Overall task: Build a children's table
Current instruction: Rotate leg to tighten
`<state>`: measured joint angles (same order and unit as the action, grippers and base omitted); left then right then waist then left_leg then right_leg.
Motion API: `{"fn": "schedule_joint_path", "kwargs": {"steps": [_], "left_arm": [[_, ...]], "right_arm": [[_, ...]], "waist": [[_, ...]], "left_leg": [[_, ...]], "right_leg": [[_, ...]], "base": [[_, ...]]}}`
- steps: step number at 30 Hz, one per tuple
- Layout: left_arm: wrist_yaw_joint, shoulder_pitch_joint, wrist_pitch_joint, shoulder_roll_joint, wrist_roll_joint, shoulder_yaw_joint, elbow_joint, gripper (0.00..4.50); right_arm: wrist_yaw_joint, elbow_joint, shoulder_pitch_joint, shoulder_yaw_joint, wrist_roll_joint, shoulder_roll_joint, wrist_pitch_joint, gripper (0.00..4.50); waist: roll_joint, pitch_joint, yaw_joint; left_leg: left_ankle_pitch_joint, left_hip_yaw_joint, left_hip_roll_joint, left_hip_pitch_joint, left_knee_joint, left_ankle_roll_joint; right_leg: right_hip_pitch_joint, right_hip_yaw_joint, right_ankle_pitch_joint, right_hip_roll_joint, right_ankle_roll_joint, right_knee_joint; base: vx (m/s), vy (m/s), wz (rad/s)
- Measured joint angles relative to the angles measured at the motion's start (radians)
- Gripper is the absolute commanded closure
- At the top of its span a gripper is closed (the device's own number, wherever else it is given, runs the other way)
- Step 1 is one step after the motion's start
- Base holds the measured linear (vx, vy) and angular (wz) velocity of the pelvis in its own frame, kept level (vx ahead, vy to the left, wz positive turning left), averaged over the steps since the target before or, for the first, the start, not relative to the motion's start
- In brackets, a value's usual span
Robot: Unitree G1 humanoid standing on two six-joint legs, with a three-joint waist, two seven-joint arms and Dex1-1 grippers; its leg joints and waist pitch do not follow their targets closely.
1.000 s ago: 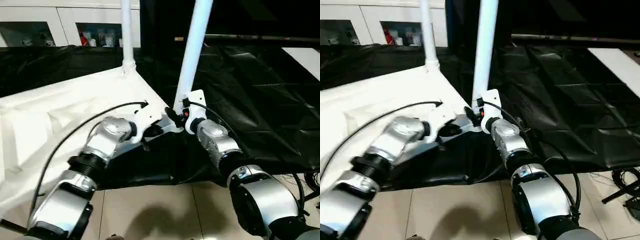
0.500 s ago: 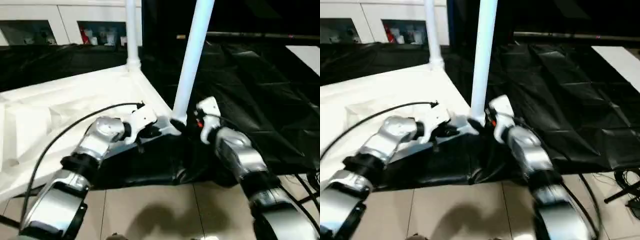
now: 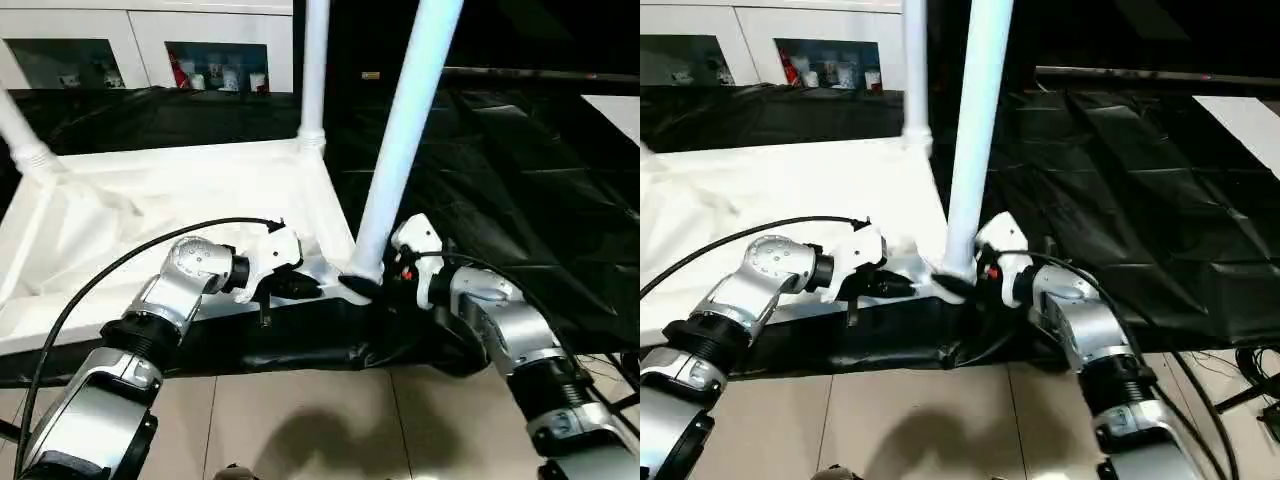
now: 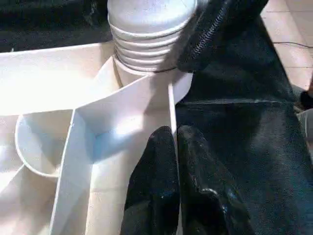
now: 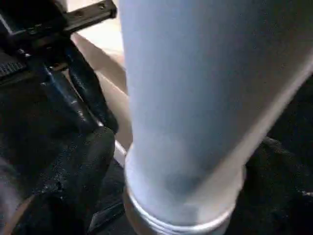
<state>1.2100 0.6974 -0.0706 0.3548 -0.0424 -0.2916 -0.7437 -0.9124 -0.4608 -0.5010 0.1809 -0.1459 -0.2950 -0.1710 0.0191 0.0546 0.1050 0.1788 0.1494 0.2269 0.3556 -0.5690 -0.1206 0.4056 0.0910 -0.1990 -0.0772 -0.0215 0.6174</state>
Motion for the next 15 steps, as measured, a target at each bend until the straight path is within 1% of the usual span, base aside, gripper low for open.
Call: {"fn": "schedule_joint_path", "kwargs": {"steps": [3,4,8,9,12,13,14,15], "left_arm": [[0.014,-0.001,-0.003,0.003,0.002,0.0,0.0,4.5],[0.017,-0.001,-0.003,0.004,0.003,0.0,0.0,4.5],[0.029,-0.006,-0.003,0.009,0.008,0.0,0.004,4.5],[0.029,-0.007,-0.003,0.01,0.008,0.0,0.005,4.5],[0.033,-0.008,-0.003,0.012,0.008,0.0,0.005,4.5],[0.033,-0.008,-0.003,0.012,0.008,0.001,0.004,4.5],[0.033,-0.008,-0.003,0.013,0.008,0.001,0.004,4.5],[0.033,-0.008,-0.003,0.013,0.008,0.001,0.004,4.5]], "right_arm": [[-0.014,0.009,0.0,0.013,0.001,-0.012,-0.004,0.48],[-0.015,0.009,0.0,0.016,0.002,-0.014,-0.005,0.74],[-0.014,0.007,0.0,0.02,0.005,-0.015,-0.012,0.85],[-0.015,0.005,0.0,0.022,0.01,-0.015,-0.012,1.11],[-0.015,-0.013,-0.005,0.023,0.023,-0.014,-0.012,1.24],[-0.016,-0.015,-0.005,0.023,0.023,-0.014,-0.012,1.37],[-0.016,-0.017,-0.006,0.023,0.023,-0.013,-0.011,1.37],[-0.016,-0.017,-0.007,0.024,0.023,-0.013,-0.011,1.52]], "waist": [[0.0,0.0,0.001],[0.0,0.0,0.001],[0.0,0.0,0.002],[0.0,0.0,0.002],[0.0,0.0,0.002],[0.0,0.0,0.002],[0.0,0.0,0.002],[0.0,0.0,0.002]], "left_leg": [[0.0,0.0,0.0,0.0,0.0,0.0],[0.0,0.0,0.0,0.0,0.0,0.0],[0.0,0.0,0.0,0.0,-0.001,0.0],[0.0,0.0,0.0,0.0,-0.001,0.0],[0.0,0.0,0.0,0.0,-0.003,0.0],[0.0,0.0,0.0,-0.001,-0.003,0.0],[0.0,0.0,0.0,-0.001,-0.004,0.0],[0.0,0.0,0.0,-0.001,-0.004,0.0]], "right_leg": [[0.0,0.0,0.0,0.0,0.0,0.0],[0.0,0.0,0.0,0.0,0.0,0.001],[0.0,0.0,0.0,0.0,0.0,0.002],[0.0,0.0,0.0,0.0,0.0,0.002],[0.0,0.0,0.0,0.0,0.0,0.004],[0.0,0.0,0.0,0.0,0.0,0.005],[0.0,-0.001,0.0,0.0,0.0,0.006],[0.0,-0.001,0.0,0.0,0.0,0.006]], "base": [[0.0,0.0,0.0],[0.0,0.0,0.0],[0.0,0.0,0.0],[0.0,0.0,0.0],[0.0,0.0,0.0],[0.0,0.0,0.0],[0.0,0.0,0.0],[0.0,0.0,0.0]]}}
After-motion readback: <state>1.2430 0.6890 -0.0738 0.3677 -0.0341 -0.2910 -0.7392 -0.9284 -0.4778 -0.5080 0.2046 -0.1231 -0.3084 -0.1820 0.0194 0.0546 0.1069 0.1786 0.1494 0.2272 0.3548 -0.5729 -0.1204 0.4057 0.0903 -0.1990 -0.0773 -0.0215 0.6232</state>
